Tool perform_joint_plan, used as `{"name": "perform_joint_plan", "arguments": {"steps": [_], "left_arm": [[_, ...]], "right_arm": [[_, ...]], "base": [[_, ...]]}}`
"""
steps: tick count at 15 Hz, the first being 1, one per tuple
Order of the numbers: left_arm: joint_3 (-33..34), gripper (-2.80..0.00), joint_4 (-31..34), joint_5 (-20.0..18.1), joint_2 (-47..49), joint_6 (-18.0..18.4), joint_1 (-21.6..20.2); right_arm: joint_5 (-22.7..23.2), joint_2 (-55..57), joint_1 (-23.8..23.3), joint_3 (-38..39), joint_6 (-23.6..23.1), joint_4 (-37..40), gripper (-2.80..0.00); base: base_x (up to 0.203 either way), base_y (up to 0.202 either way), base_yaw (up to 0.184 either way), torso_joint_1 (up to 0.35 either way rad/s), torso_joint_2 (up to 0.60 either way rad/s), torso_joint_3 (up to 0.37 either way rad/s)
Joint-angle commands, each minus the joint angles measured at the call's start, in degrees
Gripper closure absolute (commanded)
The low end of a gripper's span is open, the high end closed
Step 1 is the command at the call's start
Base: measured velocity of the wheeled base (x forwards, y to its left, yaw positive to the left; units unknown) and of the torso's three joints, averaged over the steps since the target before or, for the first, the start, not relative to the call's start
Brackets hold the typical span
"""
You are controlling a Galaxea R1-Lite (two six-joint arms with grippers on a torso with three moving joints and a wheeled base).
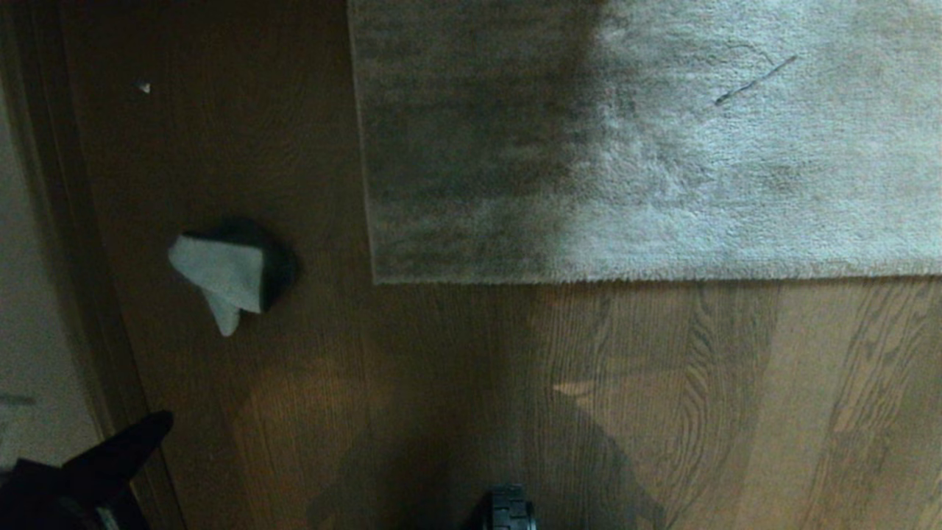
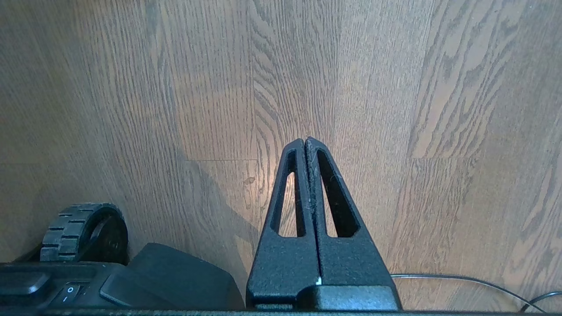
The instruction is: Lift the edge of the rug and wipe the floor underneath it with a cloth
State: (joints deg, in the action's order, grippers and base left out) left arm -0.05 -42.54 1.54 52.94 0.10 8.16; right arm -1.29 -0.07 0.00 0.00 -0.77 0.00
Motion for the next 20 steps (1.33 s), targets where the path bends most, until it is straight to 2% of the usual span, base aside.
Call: {"name": "perform_joint_plan", "arguments": {"steps": [1,4,9,11,13,16,20], "left_arm": [[0.01,0.00,11.35,0.10,-11.30,-0.23,0.12],[0.03,0.00,17.57,0.16,-16.86,-0.35,0.11],[-0.05,0.00,33.31,0.09,-36.68,-1.51,-0.16],[-0.04,0.00,38.65,-0.28,-36.71,-2.59,-0.32],[-0.04,0.00,40.50,-0.32,-36.68,-2.36,-1.31],[-0.04,0.00,41.22,-0.31,-36.15,-2.30,-7.61],[-0.04,0.00,41.91,-0.31,-43.21,-2.55,-8.87]], "right_arm": [[-0.03,0.07,0.00,0.00,-0.02,0.00,0.00],[0.06,0.07,0.00,0.00,-0.02,0.00,0.00],[-0.03,0.07,0.00,0.00,0.01,0.00,0.00],[-0.03,0.07,0.00,0.00,-0.02,0.00,0.00],[-0.03,0.07,0.00,0.00,0.06,0.00,0.00],[-0.03,0.07,0.00,0.00,0.05,0.00,0.00],[-0.03,0.07,0.00,0.00,0.06,0.00,0.00]], "base": [[0.000,0.000,0.000,0.000,0.00,0.000],[0.000,0.000,0.000,0.000,0.00,0.000],[0.000,0.000,0.000,0.000,0.00,0.000],[0.000,0.000,0.000,0.000,0.00,0.000],[0.000,0.000,0.000,0.000,0.00,0.000],[0.000,0.000,0.000,0.000,0.00,0.000],[0.000,0.000,0.000,0.000,0.00,0.000]]}}
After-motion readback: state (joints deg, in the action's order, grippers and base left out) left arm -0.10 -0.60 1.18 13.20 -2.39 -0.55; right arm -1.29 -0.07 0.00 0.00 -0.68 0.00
